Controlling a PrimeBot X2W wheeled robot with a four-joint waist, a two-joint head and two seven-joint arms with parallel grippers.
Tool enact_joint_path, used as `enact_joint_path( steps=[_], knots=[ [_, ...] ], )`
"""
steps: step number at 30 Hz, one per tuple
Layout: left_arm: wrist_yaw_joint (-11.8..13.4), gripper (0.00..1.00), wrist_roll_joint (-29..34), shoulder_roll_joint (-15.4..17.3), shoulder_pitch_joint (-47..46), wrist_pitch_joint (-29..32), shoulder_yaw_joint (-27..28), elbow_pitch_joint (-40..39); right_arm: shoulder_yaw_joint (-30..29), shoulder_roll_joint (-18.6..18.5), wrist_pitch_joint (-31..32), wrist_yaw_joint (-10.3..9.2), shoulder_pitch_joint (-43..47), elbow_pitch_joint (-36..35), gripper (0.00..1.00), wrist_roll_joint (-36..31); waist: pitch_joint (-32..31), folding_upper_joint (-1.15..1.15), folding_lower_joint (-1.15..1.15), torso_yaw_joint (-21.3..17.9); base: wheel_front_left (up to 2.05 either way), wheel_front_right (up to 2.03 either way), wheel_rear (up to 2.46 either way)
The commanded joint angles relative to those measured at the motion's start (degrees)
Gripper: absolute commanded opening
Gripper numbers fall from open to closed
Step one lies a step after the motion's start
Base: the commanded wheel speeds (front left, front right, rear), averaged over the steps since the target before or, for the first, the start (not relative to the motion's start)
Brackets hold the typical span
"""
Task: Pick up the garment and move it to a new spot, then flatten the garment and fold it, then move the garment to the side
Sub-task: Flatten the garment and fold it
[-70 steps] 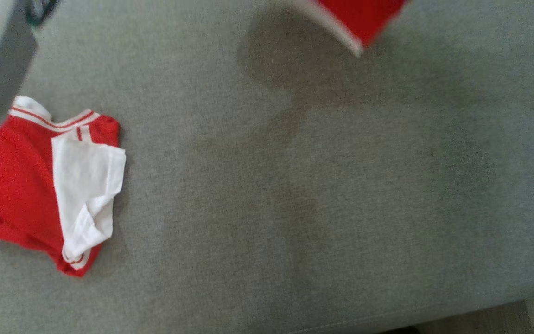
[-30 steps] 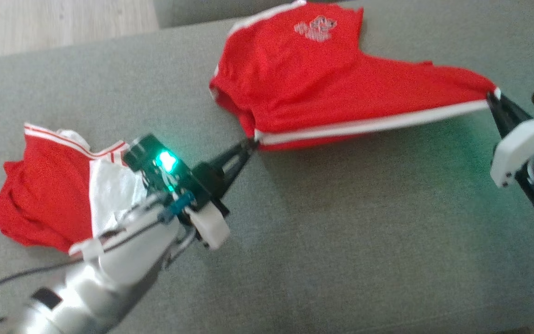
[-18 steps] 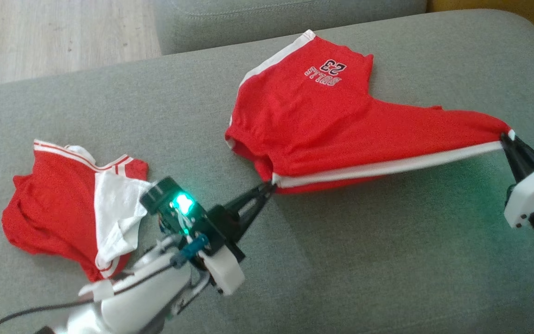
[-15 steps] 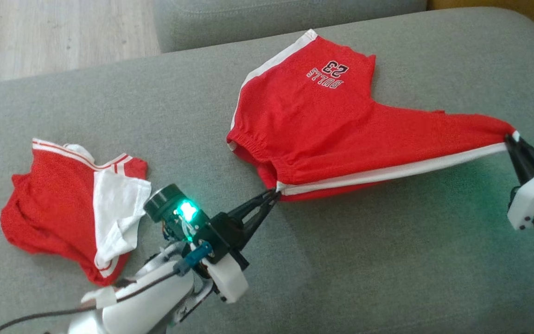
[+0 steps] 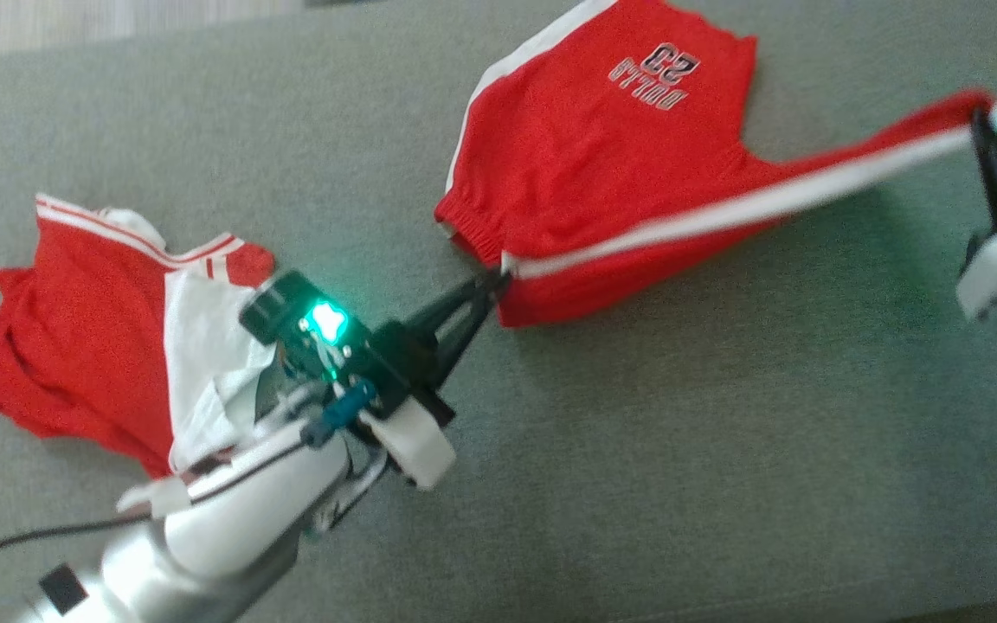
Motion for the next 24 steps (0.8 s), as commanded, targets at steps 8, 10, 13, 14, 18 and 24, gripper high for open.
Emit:
enact_joint_path(
  steps=[8, 10, 13, 14, 18, 24],
  knots=[
    [-0.7, 0.00, 0.3, -0.8, -9.1, 0.8, 4.2, 0.4, 1.2, 0.7, 2.2, -0.04, -13.4, 0.7, 0.00, -4.4, 8.2, 0.00, -0.01, 5.1, 0.00, 0.00, 0.00],
    [-0.7, 0.00, 0.5, -1.4, -10.8, 0.9, 4.6, 1.0, 1.8, 0.8, 2.3, -0.04, -16.6, 2.2, 0.00, -5.1, 9.8, 0.00, -0.01, 6.2, 0.00, 0.00, 0.00],
    [-0.5, 0.00, 0.6, -2.4, -13.0, 0.9, 5.2, 2.3, 3.7, 0.9, 2.3, -0.04, -21.2, 5.0, 0.00, -5.8, 11.8, 0.00, -0.01, 7.8, 0.00, 0.00, 0.00],
    [-0.3, 0.00, 0.6, -2.8, -13.6, 0.9, 5.5, 2.7, 4.3, 0.9, 2.2, -0.04, -22.7, 6.1, 0.00, -5.8, 12.3, 0.00, -0.01, 8.3, 0.00, 0.00, 0.00],
    [-0.2, 0.00, 0.8, -4.6, -16.1, 0.7, 5.7, 4.8, 7.5, 0.6, 1.3, -0.04, -29.6, 12.3, 0.00, -6.2, 14.8, 0.00, -0.01, 10.6, 0.00, 0.00, 0.00],
    [0.2, 0.00, 1.0, -6.6, -17.2, -0.5, 5.6, 6.5, 9.8, 0.9, -0.8, -0.04, -34.7, 18.9, 0.00, -7.0, 16.0, 0.00, -0.01, 12.3, 0.00, 0.00, 0.00]
  ],
)
